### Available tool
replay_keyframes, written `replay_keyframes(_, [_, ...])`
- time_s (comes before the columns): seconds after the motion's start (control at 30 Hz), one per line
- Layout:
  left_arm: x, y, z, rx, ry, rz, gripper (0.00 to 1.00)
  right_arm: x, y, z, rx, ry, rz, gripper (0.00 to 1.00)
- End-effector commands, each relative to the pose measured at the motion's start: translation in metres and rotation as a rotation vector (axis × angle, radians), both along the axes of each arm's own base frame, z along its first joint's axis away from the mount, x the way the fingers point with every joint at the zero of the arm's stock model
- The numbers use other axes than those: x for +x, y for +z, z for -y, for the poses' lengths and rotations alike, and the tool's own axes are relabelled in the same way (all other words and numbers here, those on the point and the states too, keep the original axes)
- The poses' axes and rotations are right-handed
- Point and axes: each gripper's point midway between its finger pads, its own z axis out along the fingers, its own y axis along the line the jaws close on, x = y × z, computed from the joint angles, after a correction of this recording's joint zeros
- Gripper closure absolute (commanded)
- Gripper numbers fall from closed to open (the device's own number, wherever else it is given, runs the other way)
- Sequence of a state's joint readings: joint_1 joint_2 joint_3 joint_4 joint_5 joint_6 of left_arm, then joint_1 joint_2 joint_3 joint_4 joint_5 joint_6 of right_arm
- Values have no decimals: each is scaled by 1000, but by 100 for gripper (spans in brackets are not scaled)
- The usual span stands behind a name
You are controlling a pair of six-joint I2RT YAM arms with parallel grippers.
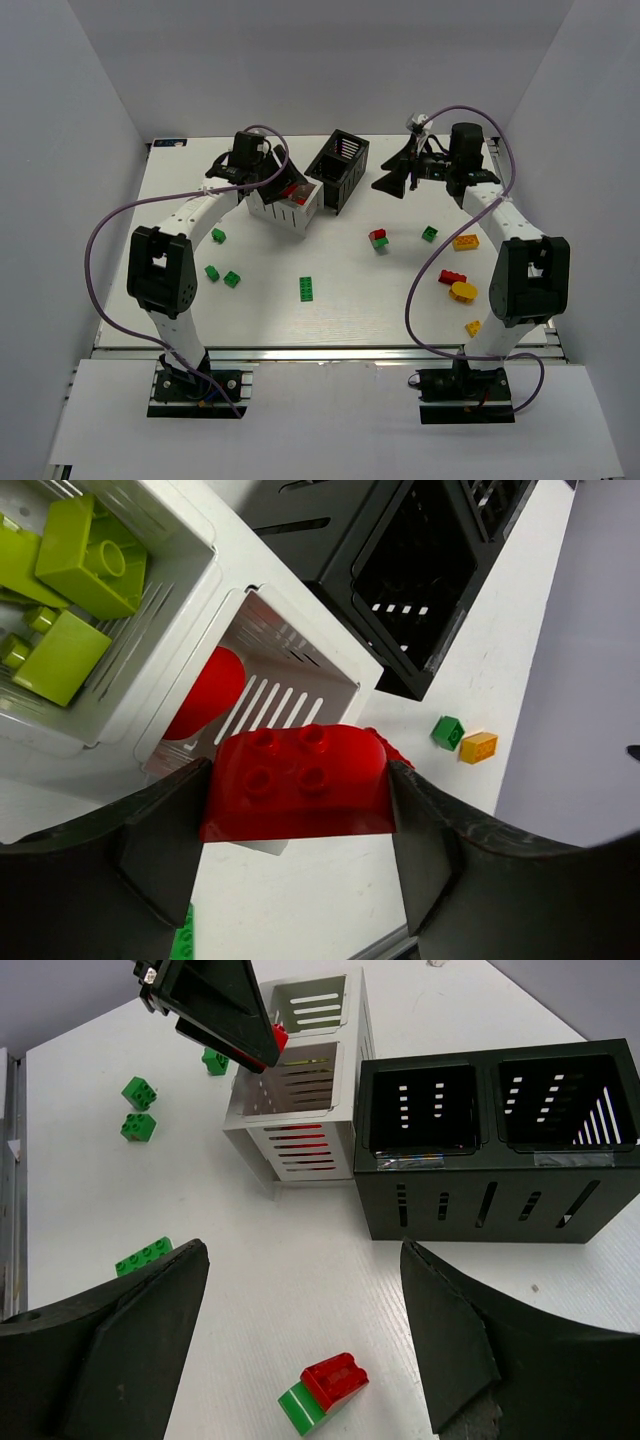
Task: Sort the legos into containers by color
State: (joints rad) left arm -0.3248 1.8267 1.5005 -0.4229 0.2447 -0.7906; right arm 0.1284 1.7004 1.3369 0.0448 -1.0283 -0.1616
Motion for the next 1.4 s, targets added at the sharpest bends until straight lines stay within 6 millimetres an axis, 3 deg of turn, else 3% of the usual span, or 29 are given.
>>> replay_keyframes(0.0, [2,32,2,-11,2,64,21,-11,19,1,13,24,45,18])
replay_keyframes(0.1, [2,35,2,-13,5,69,20,-11,20,2,13,21,48,18])
replay_keyframes(0.13, [2,36,2,-15,6,71,14,-12,19,2,12,21,45,18])
replay_keyframes(0.37, [5,59,2,-35,12,119,12,-15,23,3,10,22,55,18])
replay_keyframes(0.47, [5,78,2,-49,12,159,13,-15,26,4,-4,20,81,17])
replay_keyframes(0.6, [-3,107,-4,-41,12,237,15,-17,12,13,-90,-9,106,16])
replay_keyframes(0.8, [-37,131,-44,51,86,389,18,-16,-16,39,-234,-171,104,11])
replay_keyframes(0.83, [-48,146,-56,63,119,438,15,-19,-23,42,-250,-187,81,11])
replay_keyframes(0.87, [-54,130,-63,84,136,426,11,-20,-28,44,-268,-204,62,11])
replay_keyframes(0.93, [-61,127,-82,115,198,438,2,-18,-38,52,-320,-273,34,11])
replay_keyframes(0.97, [-71,133,-90,115,221,460,2,-22,-49,48,-351,-295,17,11])
replay_keyframes(1.0, [-76,115,-98,137,237,428,2,-16,-56,57,-409,-374,18,11])
replay_keyframes(1.07, [-86,113,-111,152,274,436,2,-24,-70,49,-474,-404,0,10])
replay_keyframes(1.1, [-91,96,-115,167,274,409,2,-21,-76,55,-529,-464,-12,11])
replay_keyframes(1.17, [-96,88,-118,170,268,407,2,-33,-100,46,-607,-447,-110,11])
replay_keyframes(1.2, [-100,87,-122,168,274,412,2,-26,-95,45,-615,-485,-123,11])
replay_keyframes(1.27, [-105,69,-125,172,281,386,2,-27,-110,36,-615,-491,-236,10])
replay_keyframes(1.37, [-111,57,-127,152,298,373,2,-24,-112,20,-603,-484,-285,16])
